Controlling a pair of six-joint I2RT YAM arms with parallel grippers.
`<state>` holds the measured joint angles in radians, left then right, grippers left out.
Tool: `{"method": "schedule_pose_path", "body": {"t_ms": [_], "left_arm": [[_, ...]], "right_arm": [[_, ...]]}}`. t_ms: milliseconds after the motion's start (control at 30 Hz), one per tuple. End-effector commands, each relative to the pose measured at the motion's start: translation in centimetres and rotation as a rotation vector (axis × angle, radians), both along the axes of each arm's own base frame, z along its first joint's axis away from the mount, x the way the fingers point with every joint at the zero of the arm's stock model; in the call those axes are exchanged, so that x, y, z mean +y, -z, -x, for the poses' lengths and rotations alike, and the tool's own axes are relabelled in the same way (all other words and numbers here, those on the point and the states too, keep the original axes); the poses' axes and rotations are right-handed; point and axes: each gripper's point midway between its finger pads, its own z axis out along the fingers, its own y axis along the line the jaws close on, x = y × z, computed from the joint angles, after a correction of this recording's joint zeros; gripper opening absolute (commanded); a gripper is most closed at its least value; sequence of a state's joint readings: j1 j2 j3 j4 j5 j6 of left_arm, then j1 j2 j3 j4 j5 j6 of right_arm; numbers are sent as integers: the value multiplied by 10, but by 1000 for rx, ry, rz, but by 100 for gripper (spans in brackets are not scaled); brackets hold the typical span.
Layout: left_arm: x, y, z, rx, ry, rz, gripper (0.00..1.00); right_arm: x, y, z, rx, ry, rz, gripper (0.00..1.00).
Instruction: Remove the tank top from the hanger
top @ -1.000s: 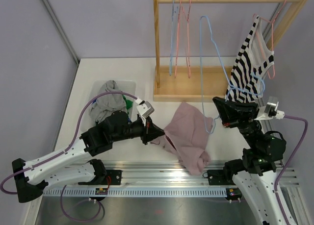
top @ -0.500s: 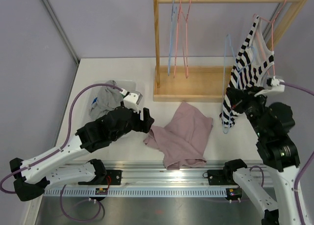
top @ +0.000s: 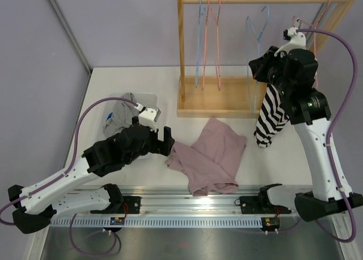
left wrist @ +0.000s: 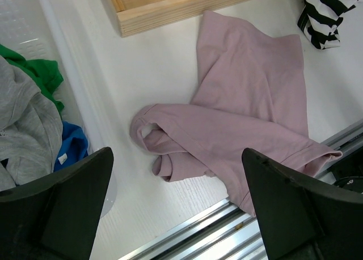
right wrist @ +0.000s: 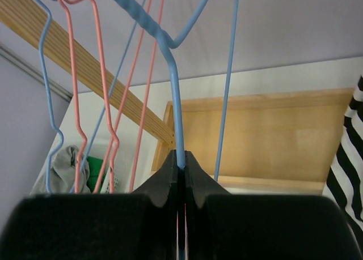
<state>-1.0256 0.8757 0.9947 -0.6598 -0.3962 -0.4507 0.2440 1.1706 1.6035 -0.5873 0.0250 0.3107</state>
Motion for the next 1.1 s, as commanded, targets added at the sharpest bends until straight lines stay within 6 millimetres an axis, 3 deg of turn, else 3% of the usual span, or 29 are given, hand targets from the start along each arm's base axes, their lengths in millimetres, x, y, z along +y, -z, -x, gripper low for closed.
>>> {"method": "schedule_pose_path", "body": {"t_ms": [0,33,67,133,167,200,233,267,333,467,600,733,933,967,1067], "left_arm": [[5,-17,-3,-46,-15,24,99],[5,-16,-3,-45,-12,19,99],[5,-15,-3,-45,-11,14,99],[5,-13,-3,-41,-11,3,99],[5,-11,-3,-37,-11,0,99],[5,-10,-3,-36,-12,-2,99],[5,-10,-3,-35,-13,-2,99],[5,-10,-3,-34,-12,1,99],[6,-9,-3,-35,-15,-4,99],[5,-10,-4,-38,-15,-3,99],[4,-10,-4,-35,-15,-6,99],[3,-8,-4,-27,-13,-7,99],[2,-8,-3,-22,-6,-4,99],[1,-8,-4,-23,-7,-5,99],[-4,-6,-4,-19,3,0,99]], "right_arm": [[17,-41,-19,-89,-68,-38,0],[24,-37,-32,-68,-85,-36,0],[26,-56,-32,-99,-96,-42,0],[32,-51,-52,-68,-98,-37,0],[33,-66,-52,-89,-100,-40,0],[34,-68,-58,-87,-97,-39,0],[38,-57,-72,-56,-97,-33,0],[41,-64,-73,-63,-100,-34,0],[45,-52,-90,-29,-87,-22,0],[61,-44,-102,-22,-64,3,0],[89,-31,-107,2,-86,15,0],[102,-22,-110,12,-77,11,0],[99,-23,-109,10,-57,12,0],[98,-24,-108,6,-57,11,2],[97,-36,-98,-21,-78,6,20]]}}
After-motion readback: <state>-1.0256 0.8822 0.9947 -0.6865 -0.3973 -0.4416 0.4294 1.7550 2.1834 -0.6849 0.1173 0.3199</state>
